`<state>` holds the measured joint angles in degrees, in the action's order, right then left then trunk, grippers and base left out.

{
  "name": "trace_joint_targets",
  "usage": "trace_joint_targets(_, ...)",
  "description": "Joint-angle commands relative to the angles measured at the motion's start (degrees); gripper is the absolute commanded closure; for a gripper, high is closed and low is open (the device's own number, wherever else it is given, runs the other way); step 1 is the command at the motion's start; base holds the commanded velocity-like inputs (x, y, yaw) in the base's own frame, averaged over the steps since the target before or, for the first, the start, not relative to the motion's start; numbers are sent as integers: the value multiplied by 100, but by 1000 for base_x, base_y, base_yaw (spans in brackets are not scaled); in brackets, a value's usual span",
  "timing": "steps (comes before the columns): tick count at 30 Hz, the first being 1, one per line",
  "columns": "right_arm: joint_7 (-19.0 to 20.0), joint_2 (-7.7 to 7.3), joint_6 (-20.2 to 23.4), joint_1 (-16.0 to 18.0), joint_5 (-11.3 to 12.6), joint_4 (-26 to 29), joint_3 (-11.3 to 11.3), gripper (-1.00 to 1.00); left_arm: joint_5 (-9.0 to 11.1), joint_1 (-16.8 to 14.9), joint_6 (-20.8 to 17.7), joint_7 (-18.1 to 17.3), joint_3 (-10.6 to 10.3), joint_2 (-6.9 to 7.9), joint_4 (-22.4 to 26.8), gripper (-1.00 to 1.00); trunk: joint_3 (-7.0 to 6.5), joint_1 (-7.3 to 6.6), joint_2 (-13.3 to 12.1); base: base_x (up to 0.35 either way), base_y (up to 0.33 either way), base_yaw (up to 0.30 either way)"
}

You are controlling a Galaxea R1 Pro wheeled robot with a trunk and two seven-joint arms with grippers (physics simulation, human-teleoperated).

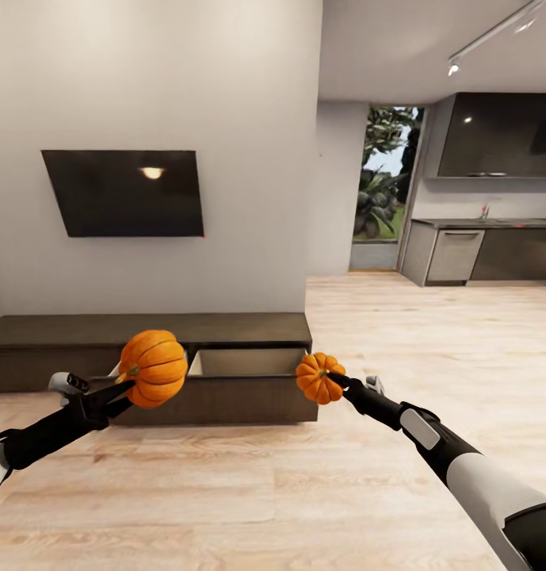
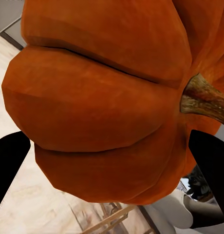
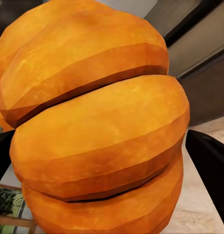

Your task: Place each of the two pumpkins and all three candles from the living room inside a cabinet in the living room (use any cabinet), then make sure every cabinet is closed, and position the cauldron so it is next to a table in the living room.

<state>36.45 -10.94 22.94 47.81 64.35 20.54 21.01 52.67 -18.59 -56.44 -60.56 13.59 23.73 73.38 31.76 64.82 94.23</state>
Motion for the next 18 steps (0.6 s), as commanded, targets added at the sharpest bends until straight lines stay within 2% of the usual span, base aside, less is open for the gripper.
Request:
trace_joint_targets(1, 2, -4, 35, 7, 69, 2, 18, 100, 24, -4, -34, -8, 3, 0, 1, 100, 6, 3, 3, 338, 0, 0)
trace_joint_targets(18, 2, 1, 37, 8, 69, 3, 18, 100, 33, -4, -34, -8, 4, 0, -3, 100, 6, 3, 3, 339, 0, 0)
